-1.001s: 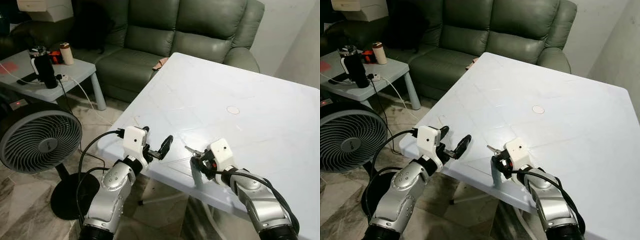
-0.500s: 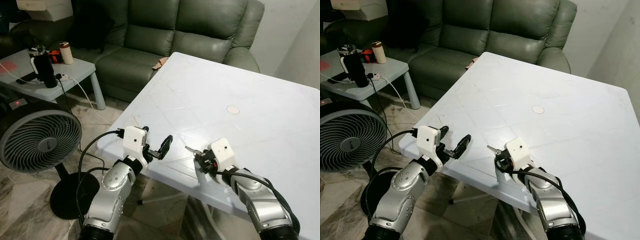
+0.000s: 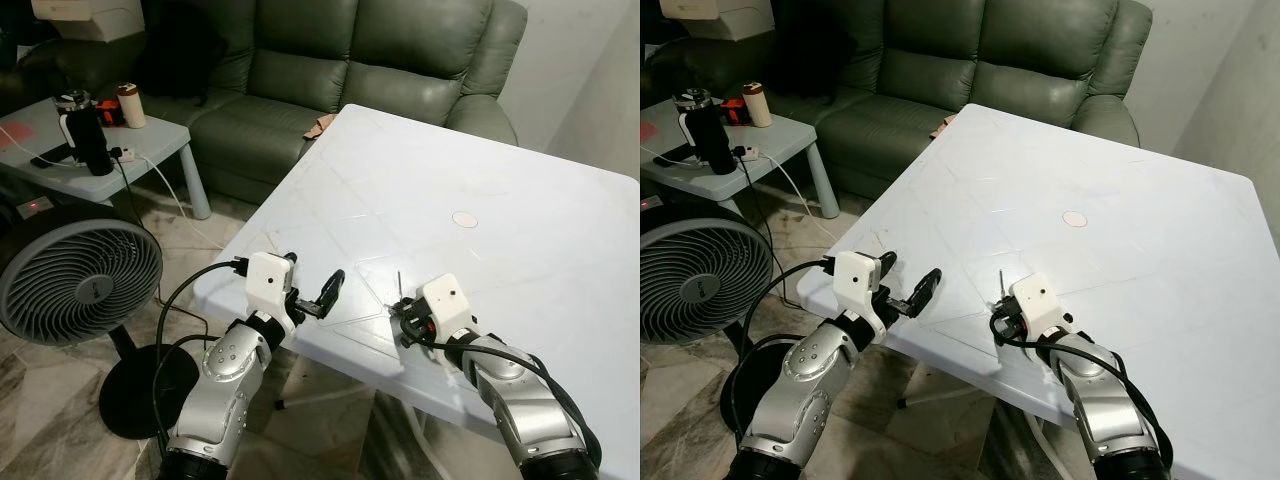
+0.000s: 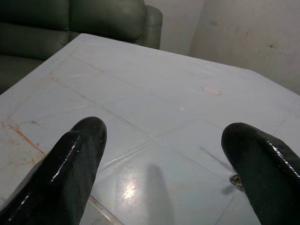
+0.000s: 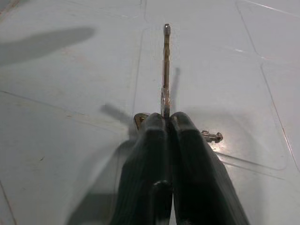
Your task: Hang keys on a hook
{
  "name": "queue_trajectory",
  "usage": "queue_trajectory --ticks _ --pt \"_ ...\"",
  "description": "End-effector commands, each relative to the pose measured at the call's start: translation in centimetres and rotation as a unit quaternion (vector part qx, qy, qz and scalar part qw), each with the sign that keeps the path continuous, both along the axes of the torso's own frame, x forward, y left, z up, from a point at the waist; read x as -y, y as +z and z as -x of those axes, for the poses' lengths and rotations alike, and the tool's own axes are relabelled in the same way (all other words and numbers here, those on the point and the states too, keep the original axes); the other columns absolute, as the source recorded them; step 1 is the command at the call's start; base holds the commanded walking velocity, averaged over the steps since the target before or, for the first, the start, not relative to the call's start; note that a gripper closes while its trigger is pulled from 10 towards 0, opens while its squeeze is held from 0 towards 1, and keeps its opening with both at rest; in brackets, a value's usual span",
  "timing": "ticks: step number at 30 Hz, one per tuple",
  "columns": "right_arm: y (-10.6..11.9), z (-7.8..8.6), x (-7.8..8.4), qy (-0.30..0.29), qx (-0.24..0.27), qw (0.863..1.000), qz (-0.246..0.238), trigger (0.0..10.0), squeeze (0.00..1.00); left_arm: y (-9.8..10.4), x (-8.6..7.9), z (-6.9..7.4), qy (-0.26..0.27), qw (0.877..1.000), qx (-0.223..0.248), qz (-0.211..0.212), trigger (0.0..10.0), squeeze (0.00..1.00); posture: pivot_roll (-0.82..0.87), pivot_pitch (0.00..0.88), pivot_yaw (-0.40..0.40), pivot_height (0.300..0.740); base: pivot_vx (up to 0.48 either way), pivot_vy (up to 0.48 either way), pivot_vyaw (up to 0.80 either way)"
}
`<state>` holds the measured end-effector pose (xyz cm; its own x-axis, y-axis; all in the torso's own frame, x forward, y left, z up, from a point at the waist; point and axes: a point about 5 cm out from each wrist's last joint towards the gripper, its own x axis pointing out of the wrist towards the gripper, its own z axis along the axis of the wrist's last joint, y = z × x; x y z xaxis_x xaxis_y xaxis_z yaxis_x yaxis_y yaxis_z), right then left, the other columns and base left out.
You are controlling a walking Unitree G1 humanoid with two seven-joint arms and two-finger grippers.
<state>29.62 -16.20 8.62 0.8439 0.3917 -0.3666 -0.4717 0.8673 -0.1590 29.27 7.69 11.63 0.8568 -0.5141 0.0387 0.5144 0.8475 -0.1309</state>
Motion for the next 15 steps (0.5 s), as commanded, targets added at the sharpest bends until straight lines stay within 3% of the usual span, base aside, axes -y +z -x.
queue_trajectory --ticks 1,10,15 --pt "0.1 -0.1 0.2 0.001 0.001 1.0 0.004 0.0 0.0 0.5 0.2 -0.2 -0.004 1.0 0.011 -0.006 10.0 0.0 0.06 0.024 -0.07 0.74 0.0 0.0 0.0" --pt "0.8 -0.5 0.3 -0.006 0.024 1.0 -0.015 0.0 0.0 0.6 0.3 -0.2 -0.005 1.0 0.013 -0.008 10.0 0.0 0.06 0.016 -0.07 0.74 0.0 0.0 0.0" --pt "2.4 -1.3 0.8 -0.039 0.066 0.995 -0.056 0.0 0.0 0.6 0.3 -0.3 -0.004 1.0 0.014 -0.009 10.0 0.0 0.06 0.016 -0.07 0.74 0.0 0.0 0.0"
